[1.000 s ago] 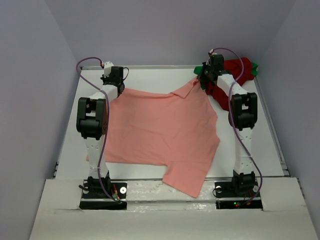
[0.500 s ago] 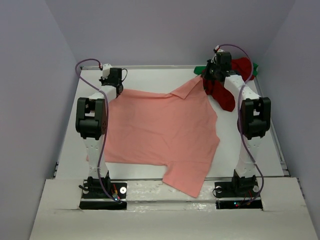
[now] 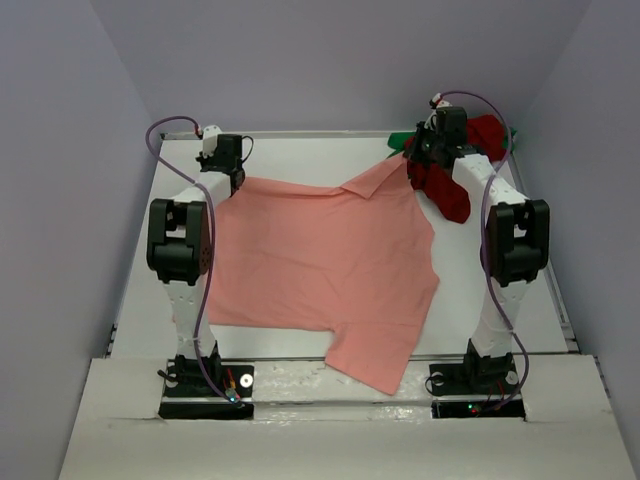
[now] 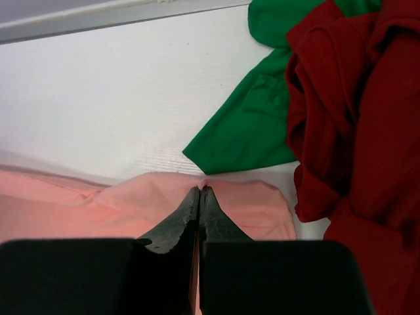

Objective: Fold and stack the t-shirts
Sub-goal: Fold the tshirt

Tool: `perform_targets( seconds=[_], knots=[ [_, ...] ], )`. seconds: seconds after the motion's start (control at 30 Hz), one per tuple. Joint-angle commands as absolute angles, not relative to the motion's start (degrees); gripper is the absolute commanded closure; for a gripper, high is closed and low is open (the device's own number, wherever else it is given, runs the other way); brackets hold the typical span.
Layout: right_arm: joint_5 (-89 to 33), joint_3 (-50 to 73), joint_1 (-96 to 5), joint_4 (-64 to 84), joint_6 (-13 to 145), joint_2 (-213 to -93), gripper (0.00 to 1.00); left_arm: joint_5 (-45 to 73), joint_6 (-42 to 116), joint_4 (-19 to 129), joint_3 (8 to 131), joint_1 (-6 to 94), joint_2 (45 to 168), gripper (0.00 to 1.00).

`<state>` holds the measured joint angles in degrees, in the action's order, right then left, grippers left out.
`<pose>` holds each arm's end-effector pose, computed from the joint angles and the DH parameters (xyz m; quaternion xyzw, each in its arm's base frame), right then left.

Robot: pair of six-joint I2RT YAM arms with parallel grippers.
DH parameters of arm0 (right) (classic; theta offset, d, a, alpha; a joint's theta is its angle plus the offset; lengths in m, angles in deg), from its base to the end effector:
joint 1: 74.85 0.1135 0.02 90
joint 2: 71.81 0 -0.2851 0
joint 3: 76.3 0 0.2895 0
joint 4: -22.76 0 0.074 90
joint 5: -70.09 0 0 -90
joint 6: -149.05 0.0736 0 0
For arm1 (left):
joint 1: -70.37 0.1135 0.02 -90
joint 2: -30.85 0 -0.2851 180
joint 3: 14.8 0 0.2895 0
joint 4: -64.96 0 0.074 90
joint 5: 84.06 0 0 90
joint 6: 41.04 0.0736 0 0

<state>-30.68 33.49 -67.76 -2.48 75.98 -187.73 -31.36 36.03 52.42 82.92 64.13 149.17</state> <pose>0.5514 0.0824 0.2628 0.0287 0.8688 0.1815 0.4598 0.5389 -0.0141 0.1902 -0.2006 0.8229 0.2022 0.4916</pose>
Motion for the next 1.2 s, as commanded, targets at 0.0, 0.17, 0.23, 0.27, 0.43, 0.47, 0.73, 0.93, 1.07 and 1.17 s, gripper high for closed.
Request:
perform_targets(
  seconds=[0.0,0.17,0.23,0.27,0.43,0.47,0.73,0.93,1.07,1.17],
  knots=[
    [-30.99,32.35,-68.17,0.43,75.84,-182.3,1.0,-31.68,35.08,53.52,81.37,64.66,143.88,1.0],
    [-31.07,30.07,-68.17,0.61,75.75,-179.84,1.0,-30.98,34.72,53.44,79.87,64.66,141.95,1.0],
    [-31.16,29.36,-68.17,0.69,75.75,-178.43,1.0,-30.27,34.2,53.52,78.91,64.66,141.15,1.0],
    [-31.16,28.57,-68.17,0.87,75.75,-177.9,1.0,-30.1,34.02,53.52,78.56,64.66,140.63,1.0],
    [-31.34,26.29,-68.17,1.31,75.84,-175.18,1.0,-29.57,33.41,53.61,76.62,64.66,139.3,1.0],
    [-31.51,25.93,-68.17,1.31,75.93,-174.57,1.0,-29.48,33.41,53.7,76.36,64.66,139.13,1.0],
    [-31.87,22.15,-68.17,2.01,76.46,-171.31,1.0,-29.39,33.14,54.14,73.19,64.66,136.93,1.0],
    [-31.78,19.69,-68.17,2.19,76.54,-169.29,1.0,-29.13,32.27,54.75,70.29,64.66,134.3,1.0],
    [-31.87,18.81,-68.17,2.19,76.54,-168.15,1.0,-29.21,32.26,54.75,69.15,64.66,132.71,1.0],
    [-31.95,17.67,-68.17,2.19,76.81,-167.09,1.0,-29.13,32.26,54.75,68.1,64.66,131.4,1.0]
  ],
)
